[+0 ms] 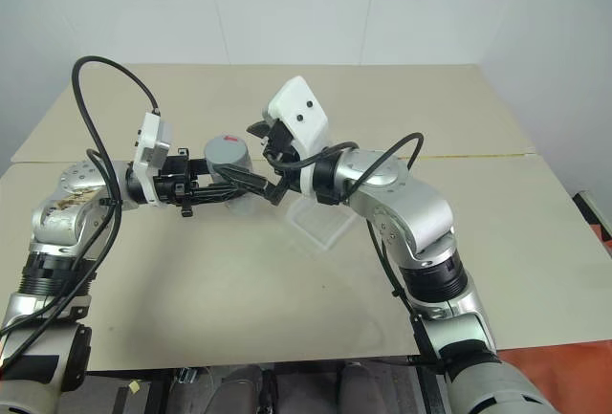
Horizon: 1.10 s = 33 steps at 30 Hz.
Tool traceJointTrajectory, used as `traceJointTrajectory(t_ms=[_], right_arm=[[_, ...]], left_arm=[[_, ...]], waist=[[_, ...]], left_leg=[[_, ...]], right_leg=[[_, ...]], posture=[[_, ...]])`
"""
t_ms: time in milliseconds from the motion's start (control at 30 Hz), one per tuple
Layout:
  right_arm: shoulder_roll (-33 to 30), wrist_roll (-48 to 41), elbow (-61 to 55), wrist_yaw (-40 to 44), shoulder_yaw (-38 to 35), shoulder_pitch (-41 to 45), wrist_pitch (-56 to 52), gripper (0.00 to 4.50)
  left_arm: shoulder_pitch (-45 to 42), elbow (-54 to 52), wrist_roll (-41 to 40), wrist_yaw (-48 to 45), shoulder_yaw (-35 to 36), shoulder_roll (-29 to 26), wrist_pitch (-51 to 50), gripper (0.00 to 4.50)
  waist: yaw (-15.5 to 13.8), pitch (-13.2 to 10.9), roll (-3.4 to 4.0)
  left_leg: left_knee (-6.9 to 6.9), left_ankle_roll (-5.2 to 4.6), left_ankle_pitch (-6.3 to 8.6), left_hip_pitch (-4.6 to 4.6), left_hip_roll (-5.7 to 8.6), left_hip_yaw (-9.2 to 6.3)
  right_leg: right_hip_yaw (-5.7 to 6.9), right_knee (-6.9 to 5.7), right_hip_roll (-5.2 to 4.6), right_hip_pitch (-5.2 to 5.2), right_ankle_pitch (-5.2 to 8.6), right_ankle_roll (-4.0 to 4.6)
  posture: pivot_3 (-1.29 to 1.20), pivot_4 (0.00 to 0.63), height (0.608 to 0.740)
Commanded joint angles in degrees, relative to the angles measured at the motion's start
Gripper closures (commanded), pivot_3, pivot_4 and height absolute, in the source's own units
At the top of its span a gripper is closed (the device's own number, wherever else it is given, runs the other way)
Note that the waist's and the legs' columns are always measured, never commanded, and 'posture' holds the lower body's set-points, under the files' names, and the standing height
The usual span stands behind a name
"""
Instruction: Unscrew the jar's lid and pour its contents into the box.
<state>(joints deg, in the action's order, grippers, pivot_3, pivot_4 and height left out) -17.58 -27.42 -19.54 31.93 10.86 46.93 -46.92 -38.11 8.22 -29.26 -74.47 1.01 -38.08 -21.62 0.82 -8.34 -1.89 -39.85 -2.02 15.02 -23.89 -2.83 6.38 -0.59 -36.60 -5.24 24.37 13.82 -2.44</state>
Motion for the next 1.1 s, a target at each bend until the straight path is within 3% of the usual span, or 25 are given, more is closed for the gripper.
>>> traceJointTrajectory(t_ms=[33,1100], right_arm=[[-1.3,0.0,-1.4,-0.8,-3.3,0.1,0.0,0.03],[-2.8,0.1,0.9,-0.5,-4.1,0.7,1.3,0.03]], left_arm=[[-0.3,-2.2,-1.0,-1.2,1.2,-0.9,0.2,2.56],[0.9,-3.9,-1.6,-2.3,1.1,-1.4,-1.1,2.56]], waist=[[0.0,0.0,0.00],[0.0,0.0,0.00]], left_leg=[[0.00,0.00,0.00,0.00,0.00,0.00],[0.00,-0.02,0.01,0.00,0.00,0.01]], right_leg=[[0.00,0.00,0.00,0.00,0.00,0.00],[-0.01,0.01,0.00,0.00,0.00,0.00]], posture=[[0.00,0.150,0.740],[0.00,0.150,0.740]])
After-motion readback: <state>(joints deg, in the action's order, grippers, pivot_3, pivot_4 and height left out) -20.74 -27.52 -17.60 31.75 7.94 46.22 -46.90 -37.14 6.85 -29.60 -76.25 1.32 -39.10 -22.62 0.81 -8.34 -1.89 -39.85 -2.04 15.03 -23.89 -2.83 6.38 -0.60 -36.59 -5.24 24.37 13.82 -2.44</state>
